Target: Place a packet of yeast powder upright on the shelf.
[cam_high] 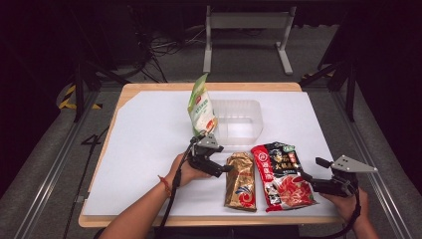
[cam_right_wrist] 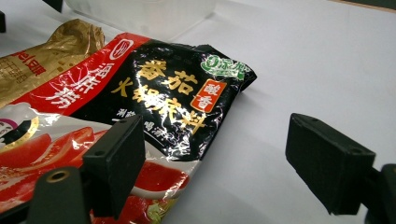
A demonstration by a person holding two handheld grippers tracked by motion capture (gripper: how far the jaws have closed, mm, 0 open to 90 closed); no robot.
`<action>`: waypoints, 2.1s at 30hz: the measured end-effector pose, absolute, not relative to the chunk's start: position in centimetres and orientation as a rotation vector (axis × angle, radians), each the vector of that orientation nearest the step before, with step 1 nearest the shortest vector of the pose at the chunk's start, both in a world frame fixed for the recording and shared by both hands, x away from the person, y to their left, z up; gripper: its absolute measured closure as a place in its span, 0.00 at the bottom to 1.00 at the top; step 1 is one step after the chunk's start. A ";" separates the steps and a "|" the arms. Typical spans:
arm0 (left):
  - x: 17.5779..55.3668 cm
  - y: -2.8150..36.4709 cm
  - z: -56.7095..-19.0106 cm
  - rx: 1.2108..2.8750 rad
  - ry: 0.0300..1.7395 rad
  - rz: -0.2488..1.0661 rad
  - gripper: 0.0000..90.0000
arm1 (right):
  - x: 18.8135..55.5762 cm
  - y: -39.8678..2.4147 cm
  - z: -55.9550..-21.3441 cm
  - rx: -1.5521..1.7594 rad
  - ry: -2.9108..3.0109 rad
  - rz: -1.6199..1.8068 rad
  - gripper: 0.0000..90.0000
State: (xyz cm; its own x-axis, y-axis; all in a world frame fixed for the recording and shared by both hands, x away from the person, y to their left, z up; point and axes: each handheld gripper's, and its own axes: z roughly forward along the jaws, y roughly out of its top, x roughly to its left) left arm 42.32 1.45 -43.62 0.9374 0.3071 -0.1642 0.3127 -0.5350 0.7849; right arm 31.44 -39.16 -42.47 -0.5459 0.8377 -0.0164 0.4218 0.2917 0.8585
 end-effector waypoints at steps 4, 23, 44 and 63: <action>42.6 0.1 -44.3 2.222 0.431 -0.034 0.19 | 31.3 -39.2 -42.5 1.122 2.094 1.178 0.23; 44.4 -1.3 -44.9 2.147 0.468 -0.225 0.60 | 31.6 -39.0 -42.6 1.120 2.119 1.179 0.23; 41.7 3.7 -39.3 1.907 0.521 -0.021 0.97 | 31.6 -39.2 -42.4 1.114 2.111 1.186 0.23; 40.8 8.4 -35.3 1.643 0.628 -0.002 0.97 | 31.4 -39.4 -42.1 1.097 2.086 1.187 0.23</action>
